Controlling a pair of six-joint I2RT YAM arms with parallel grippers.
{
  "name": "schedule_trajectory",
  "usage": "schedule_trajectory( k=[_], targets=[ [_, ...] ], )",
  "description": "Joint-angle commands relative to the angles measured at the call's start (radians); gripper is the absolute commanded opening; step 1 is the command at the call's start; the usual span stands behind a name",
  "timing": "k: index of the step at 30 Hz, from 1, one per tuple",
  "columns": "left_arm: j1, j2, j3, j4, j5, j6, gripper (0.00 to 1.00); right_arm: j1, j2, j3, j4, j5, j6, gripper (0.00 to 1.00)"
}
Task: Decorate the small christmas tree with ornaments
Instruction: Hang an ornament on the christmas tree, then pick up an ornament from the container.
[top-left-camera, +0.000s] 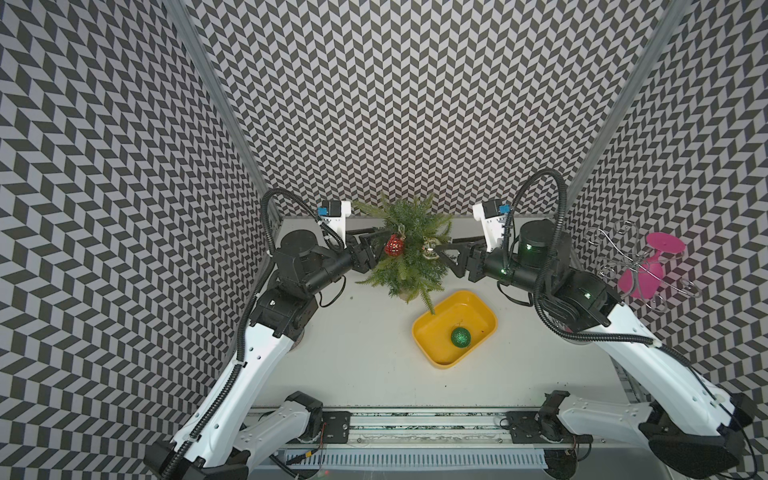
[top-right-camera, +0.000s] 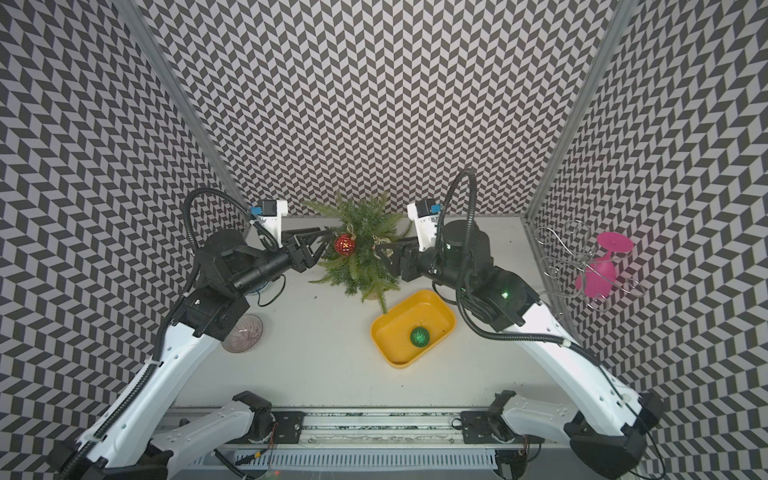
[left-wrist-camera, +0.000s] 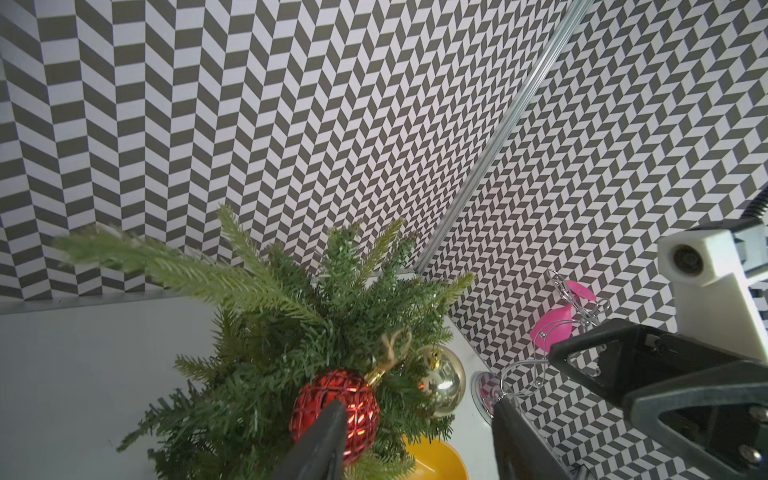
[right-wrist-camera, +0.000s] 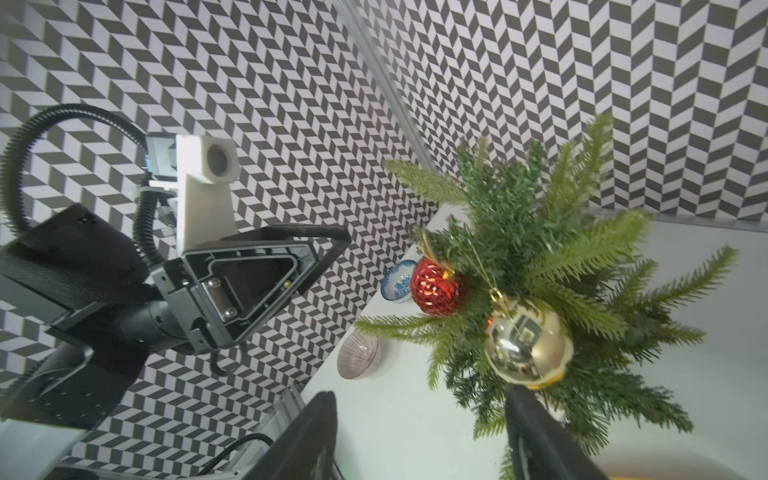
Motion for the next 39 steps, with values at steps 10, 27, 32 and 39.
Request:
schedule_trajectory(
  k=[10,27,32,39],
  targets=[
    [-0.016,-0.164,-0.155,-0.133,0.039,-0.015,0.6,-0.041,-0.127,-0.207,-0.145,0.142,0.089,0.64],
    [-0.389,-0.288,-0.395,-0.22,-0.349,-0.256,0.6,-0.047,-0.066,-0.433,-0.208,0.138,0.074,0.64],
    [-0.45,-0.291,-0.467,-0.175,-0.379,-0.284,0.6,-0.045,-0.03,-0.487,-0.216,0.113,0.08,0.62],
    [-0.474,-0.239,-0.561,-0.106,-0.331,-0.221,0.6,-0.022,0.032,-0.583,-0.157,0.129,0.16,0.62]
  ],
)
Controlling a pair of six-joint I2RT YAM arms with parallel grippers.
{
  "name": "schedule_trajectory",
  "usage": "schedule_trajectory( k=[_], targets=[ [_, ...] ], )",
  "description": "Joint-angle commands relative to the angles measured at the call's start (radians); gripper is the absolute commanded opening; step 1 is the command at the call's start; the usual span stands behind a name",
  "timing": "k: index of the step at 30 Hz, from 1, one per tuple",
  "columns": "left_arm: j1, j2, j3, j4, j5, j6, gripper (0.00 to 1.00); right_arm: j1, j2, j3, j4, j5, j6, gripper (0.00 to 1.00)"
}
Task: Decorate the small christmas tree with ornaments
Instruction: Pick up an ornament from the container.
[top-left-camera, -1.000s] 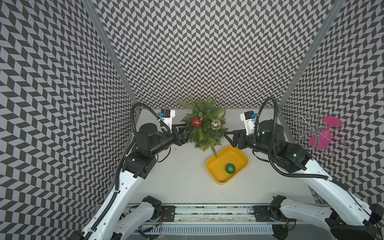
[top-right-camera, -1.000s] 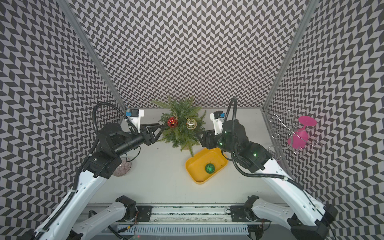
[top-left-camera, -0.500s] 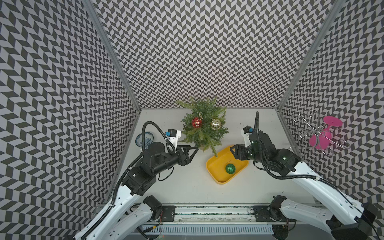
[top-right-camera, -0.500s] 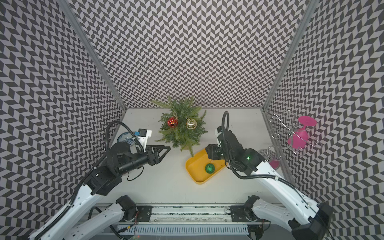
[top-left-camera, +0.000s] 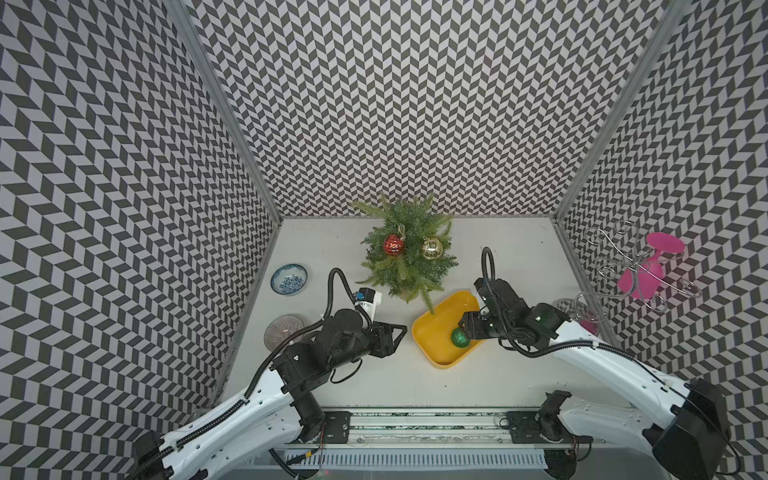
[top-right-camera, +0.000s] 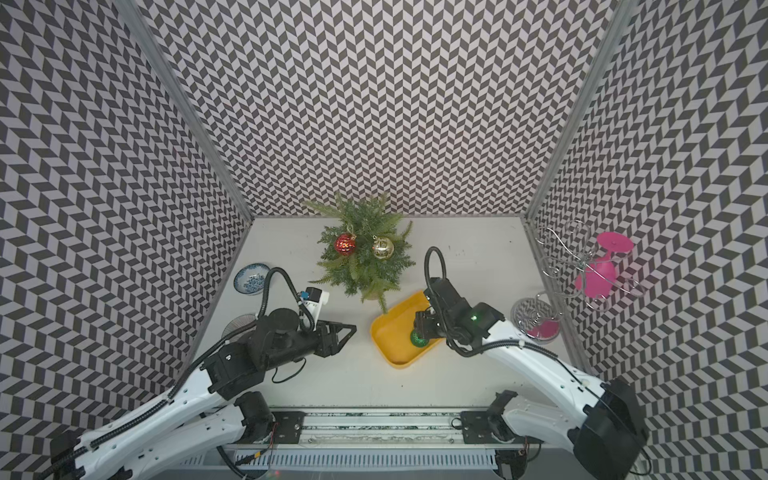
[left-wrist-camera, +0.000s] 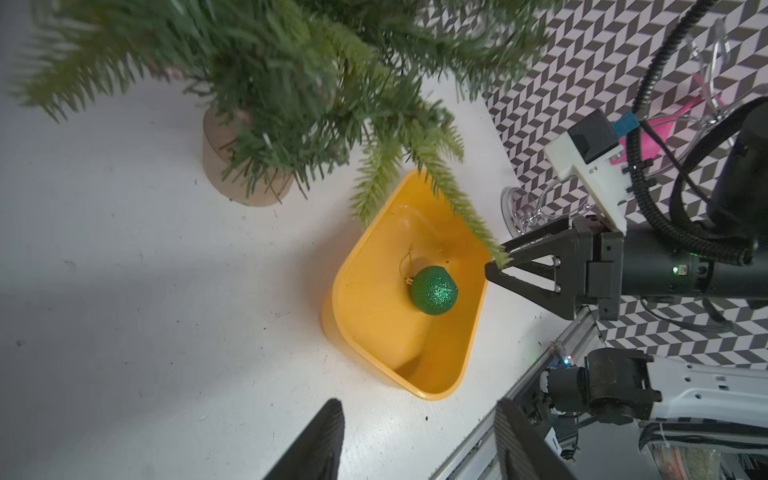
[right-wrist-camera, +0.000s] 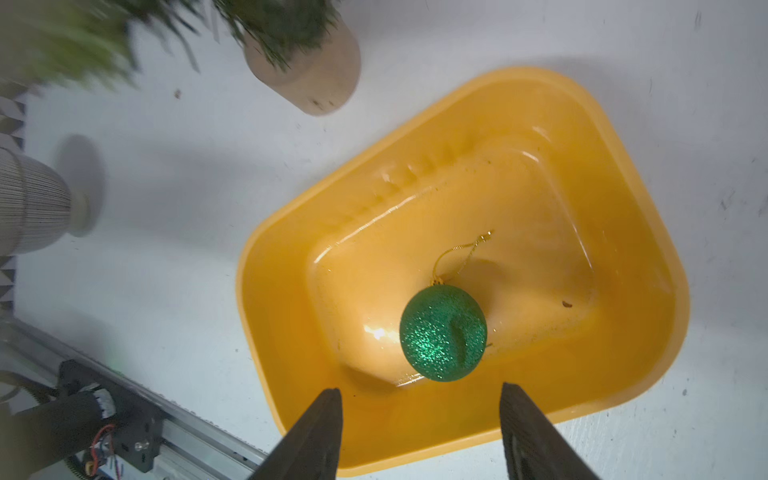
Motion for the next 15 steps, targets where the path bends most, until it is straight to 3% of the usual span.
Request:
schedule_trajectory(
  k=[1,15],
  targets=[
    [-0.006,0.043,-0.016,0.061,0.025,0.05,0.6,0.026,0.043,-0.013,0.055,0.016,0.062,0.62],
    [-0.003,0.089,-0.035,0.056,0.054,0.165,0.6,0.115,0.276,0.056,0.062,0.151,0.131,0.72]
  ],
)
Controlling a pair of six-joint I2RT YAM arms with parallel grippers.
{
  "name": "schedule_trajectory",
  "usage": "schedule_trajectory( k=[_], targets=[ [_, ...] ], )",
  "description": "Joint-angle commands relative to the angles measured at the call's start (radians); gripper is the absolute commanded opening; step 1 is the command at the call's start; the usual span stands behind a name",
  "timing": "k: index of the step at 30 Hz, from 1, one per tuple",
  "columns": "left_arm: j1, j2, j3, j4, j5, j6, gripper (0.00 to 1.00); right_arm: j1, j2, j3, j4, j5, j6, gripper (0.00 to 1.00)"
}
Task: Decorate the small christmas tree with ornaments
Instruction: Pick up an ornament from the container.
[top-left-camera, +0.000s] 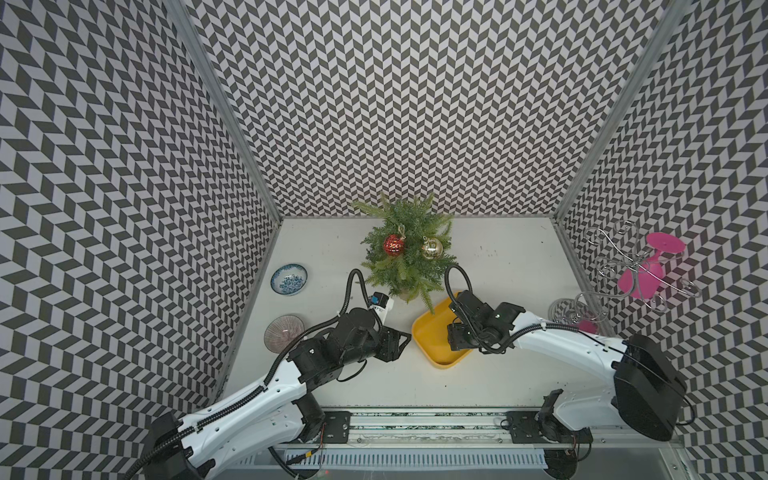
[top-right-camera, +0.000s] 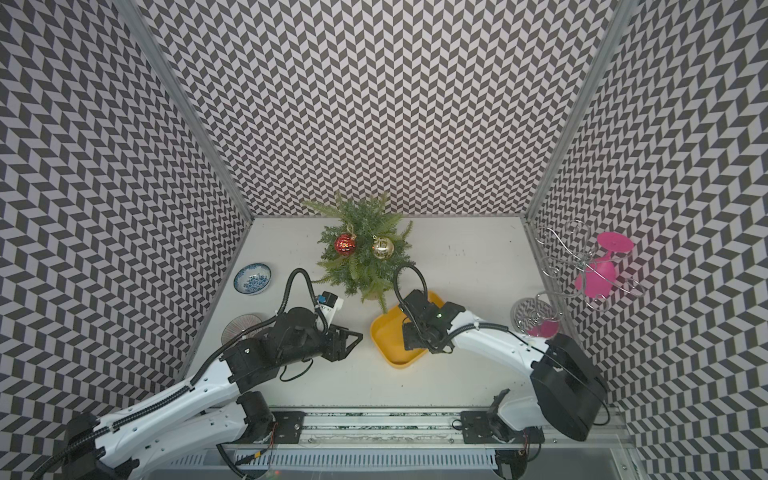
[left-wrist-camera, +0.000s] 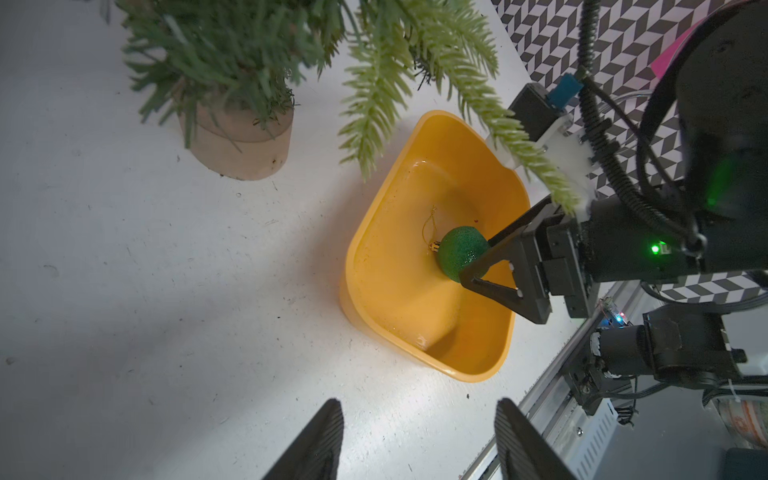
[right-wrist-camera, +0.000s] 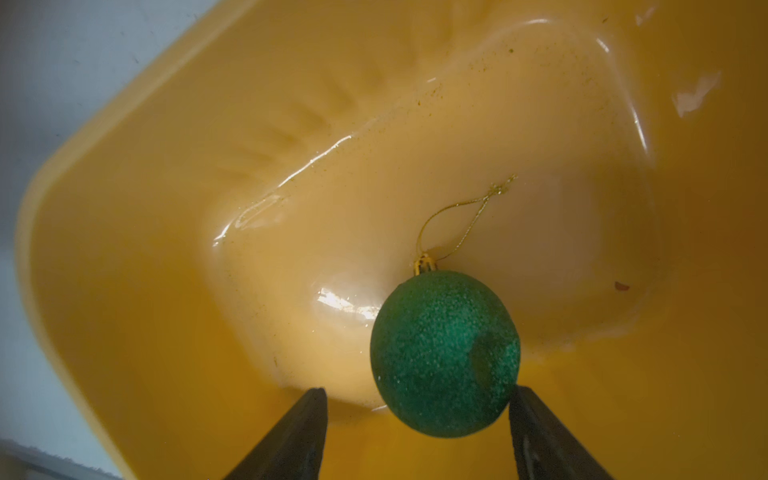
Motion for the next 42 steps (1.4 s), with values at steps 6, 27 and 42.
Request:
schedule_trajectory(
  k=[6,27,42],
  targets=[
    [0.001,-0.01,-0.012,0.022,0.009,0.032,0.6,0.006,0.084,0.04,0.043,0.08,0.019,0.71],
    [0.003,-0.03,-0.011,0.012,-0.003,0.026,0.59,0.005,0.146,0.04,0.073,0.055,-0.019,0.7],
    [0.004,-0.029,-0.007,0.007,-0.005,0.024,0.58,0.005,0.154,0.02,0.092,0.032,-0.029,0.67]
  ],
)
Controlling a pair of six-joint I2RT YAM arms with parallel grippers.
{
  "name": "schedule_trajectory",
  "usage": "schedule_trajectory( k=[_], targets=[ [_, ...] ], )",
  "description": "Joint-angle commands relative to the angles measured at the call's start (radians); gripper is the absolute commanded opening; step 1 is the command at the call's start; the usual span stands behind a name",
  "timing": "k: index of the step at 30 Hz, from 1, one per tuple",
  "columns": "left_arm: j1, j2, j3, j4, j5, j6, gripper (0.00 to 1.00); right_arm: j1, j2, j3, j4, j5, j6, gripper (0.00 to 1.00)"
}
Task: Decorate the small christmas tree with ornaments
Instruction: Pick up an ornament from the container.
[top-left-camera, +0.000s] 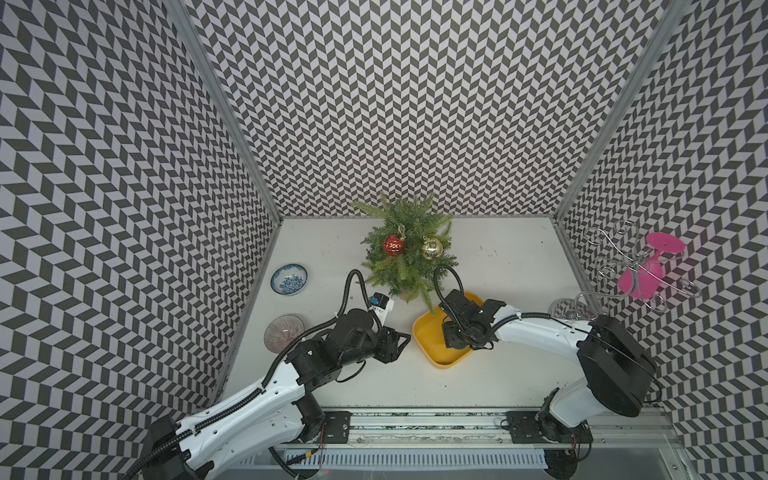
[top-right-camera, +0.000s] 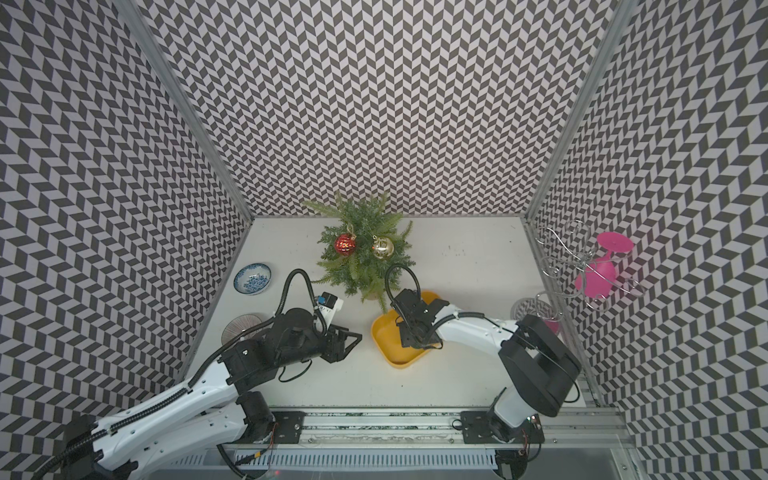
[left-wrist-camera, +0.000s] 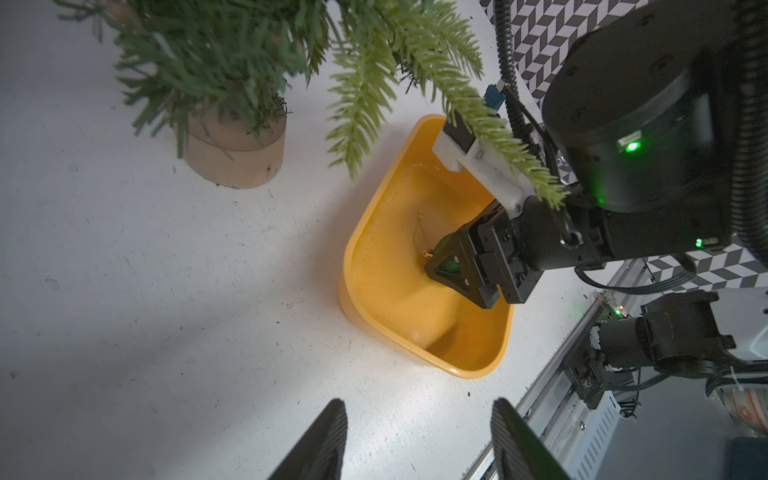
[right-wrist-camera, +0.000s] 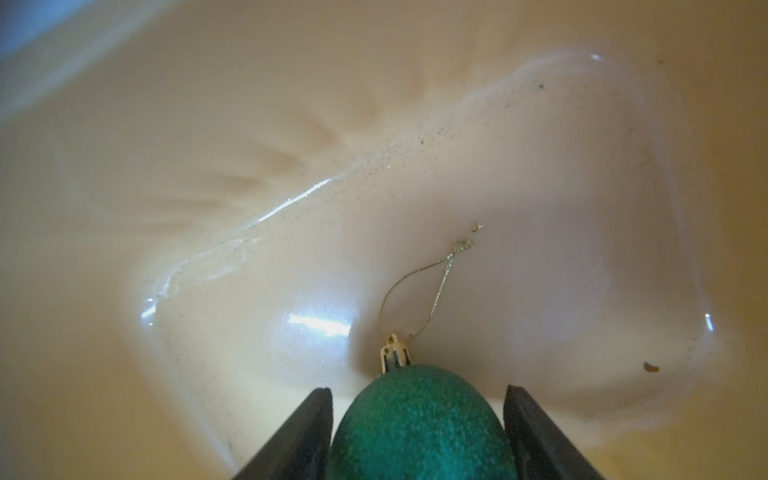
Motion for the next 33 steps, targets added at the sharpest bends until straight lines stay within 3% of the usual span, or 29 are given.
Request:
schedule_trajectory(
  k=[1,6,20,27,33],
  targets=[
    [0.003,-0.01,-0.002,0.003,-0.011,-0.004,0.57,0.005,0.0,-0.01,0.022,-0.014,-0.001,0.68],
    [0.009,-0.01,0.0,0.003,-0.012,-0.003,0.57,0.008,-0.007,-0.016,-0.002,0.0,-0.011,0.7],
    [0.023,-0.008,0.002,0.004,-0.003,-0.002,0.57,0.011,-0.05,0.0,-0.014,0.003,-0.014,0.61],
    [0.037,-0.029,0.035,-0.026,-0.008,0.002,0.57,0.011,-0.17,0.067,-0.055,-0.004,-0.024,0.61],
    [0.056,-0.061,0.09,-0.037,-0.006,0.0,0.57,0.011,-0.309,0.119,-0.047,-0.102,-0.068,0.6]
  ],
)
